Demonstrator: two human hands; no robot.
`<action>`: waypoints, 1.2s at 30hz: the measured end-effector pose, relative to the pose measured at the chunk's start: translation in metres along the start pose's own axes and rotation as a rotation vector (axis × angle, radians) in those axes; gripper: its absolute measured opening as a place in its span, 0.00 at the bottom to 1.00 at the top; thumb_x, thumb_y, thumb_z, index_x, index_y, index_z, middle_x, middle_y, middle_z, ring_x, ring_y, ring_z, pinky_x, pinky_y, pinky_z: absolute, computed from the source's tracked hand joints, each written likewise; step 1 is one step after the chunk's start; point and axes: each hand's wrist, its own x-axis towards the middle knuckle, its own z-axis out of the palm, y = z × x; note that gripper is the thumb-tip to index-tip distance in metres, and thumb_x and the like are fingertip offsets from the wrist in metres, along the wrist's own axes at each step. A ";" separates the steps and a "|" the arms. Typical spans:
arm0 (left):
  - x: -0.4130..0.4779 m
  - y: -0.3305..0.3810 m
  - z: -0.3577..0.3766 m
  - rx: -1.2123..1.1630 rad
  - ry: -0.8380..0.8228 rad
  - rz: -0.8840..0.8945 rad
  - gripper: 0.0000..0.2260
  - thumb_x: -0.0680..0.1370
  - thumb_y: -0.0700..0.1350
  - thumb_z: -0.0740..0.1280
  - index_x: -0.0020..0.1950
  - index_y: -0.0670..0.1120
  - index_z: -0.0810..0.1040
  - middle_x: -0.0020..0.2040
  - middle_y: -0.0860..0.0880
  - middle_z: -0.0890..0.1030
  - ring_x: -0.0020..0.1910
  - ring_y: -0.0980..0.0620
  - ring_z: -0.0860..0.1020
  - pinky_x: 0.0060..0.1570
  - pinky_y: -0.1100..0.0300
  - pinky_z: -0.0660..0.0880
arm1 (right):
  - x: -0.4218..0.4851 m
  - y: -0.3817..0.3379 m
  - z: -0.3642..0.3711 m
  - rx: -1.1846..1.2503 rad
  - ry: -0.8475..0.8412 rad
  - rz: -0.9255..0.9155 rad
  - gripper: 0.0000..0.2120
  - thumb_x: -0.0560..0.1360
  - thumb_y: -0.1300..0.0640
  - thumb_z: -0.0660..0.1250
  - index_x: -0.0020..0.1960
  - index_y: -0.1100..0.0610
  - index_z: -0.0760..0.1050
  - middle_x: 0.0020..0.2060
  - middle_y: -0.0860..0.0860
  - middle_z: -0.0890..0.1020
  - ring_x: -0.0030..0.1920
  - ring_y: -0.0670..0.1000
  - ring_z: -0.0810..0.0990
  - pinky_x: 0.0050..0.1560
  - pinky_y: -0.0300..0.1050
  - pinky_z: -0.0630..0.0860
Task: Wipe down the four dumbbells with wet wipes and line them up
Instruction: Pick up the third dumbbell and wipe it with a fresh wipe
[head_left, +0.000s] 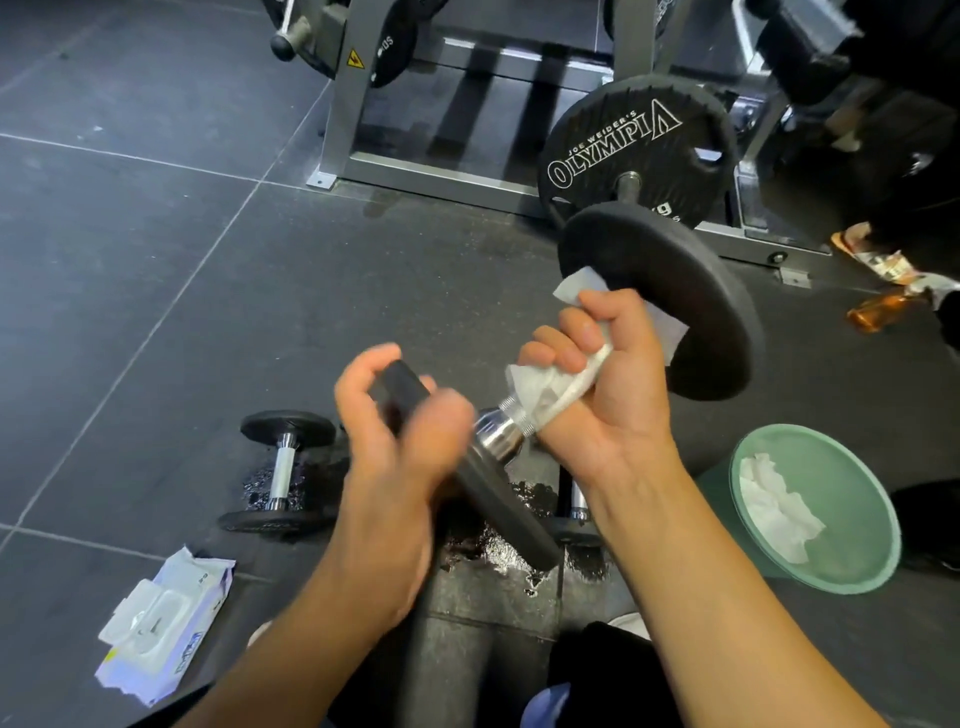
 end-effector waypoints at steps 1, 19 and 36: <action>0.001 0.000 -0.003 0.285 -0.108 0.251 0.37 0.61 0.56 0.80 0.67 0.56 0.69 0.63 0.47 0.73 0.60 0.52 0.77 0.63 0.55 0.73 | 0.002 0.000 0.000 0.018 0.051 -0.004 0.18 0.73 0.60 0.65 0.28 0.52 0.61 0.23 0.45 0.61 0.24 0.45 0.60 0.31 0.37 0.65; 0.009 0.001 -0.014 0.078 0.063 -0.071 0.26 0.65 0.60 0.72 0.58 0.49 0.73 0.54 0.40 0.74 0.53 0.42 0.75 0.59 0.42 0.75 | -0.001 0.017 -0.002 -0.005 0.028 0.050 0.18 0.70 0.59 0.64 0.26 0.52 0.60 0.20 0.45 0.60 0.21 0.45 0.60 0.28 0.37 0.65; 0.022 0.011 -0.037 -0.457 -0.179 -1.034 0.42 0.65 0.78 0.71 0.53 0.39 0.79 0.48 0.41 0.78 0.47 0.40 0.78 0.60 0.43 0.74 | -0.007 0.014 -0.005 0.041 -0.443 0.123 0.12 0.67 0.63 0.59 0.30 0.52 0.60 0.20 0.47 0.63 0.22 0.47 0.61 0.30 0.41 0.67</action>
